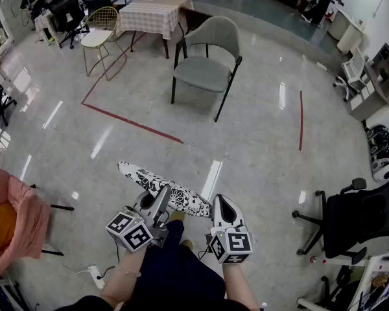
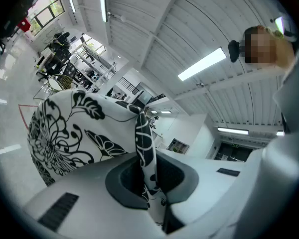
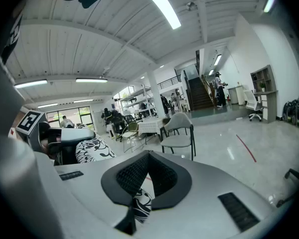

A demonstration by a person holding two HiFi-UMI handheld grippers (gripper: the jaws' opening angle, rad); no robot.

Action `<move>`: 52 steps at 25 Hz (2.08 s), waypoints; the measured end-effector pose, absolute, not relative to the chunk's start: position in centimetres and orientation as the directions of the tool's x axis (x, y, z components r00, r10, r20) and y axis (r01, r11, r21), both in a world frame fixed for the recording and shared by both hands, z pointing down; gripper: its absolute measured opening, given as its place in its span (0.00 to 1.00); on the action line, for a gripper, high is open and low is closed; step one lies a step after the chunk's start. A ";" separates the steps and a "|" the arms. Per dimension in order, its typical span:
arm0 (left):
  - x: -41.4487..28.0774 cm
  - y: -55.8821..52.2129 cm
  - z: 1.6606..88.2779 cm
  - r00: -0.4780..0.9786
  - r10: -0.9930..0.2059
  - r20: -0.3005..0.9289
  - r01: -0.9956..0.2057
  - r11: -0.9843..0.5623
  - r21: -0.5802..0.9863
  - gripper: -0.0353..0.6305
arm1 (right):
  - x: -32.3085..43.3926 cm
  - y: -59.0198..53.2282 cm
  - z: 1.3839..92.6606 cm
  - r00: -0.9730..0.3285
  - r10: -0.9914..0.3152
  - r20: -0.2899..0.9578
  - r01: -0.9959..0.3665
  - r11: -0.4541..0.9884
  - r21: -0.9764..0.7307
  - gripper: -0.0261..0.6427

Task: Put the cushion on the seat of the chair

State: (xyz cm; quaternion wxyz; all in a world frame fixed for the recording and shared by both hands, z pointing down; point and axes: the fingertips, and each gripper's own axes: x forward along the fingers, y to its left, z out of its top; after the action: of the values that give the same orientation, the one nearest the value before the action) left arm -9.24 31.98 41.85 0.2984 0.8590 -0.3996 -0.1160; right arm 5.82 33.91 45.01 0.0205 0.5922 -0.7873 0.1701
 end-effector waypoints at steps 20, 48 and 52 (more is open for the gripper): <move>-6.9 28.8 41.1 0.671 -0.736 0.088 -0.668 -0.549 0.502 0.09 | 9.6 31.4 43.7 -0.195 -0.958 0.210 -0.955 0.137 -0.264 0.06; -10.0 14.2 41.8 0.739 -0.669 0.080 -0.601 -0.601 0.527 0.09 | 3.6 16.8 42.9 -0.162 -0.966 0.200 -0.962 0.109 -0.250 0.06; -9.8 13.9 41.7 0.746 -0.661 0.077 -0.592 -0.607 0.530 0.09 | 3.5 16.4 43.2 -0.157 -0.964 0.215 -0.962 0.099 -0.256 0.06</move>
State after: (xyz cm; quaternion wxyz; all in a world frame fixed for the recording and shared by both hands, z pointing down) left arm -9.81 13.86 41.71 0.2714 0.8942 -0.3504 -0.0634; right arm 3.47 16.44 43.18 -0.0035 0.6494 -0.7412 0.1699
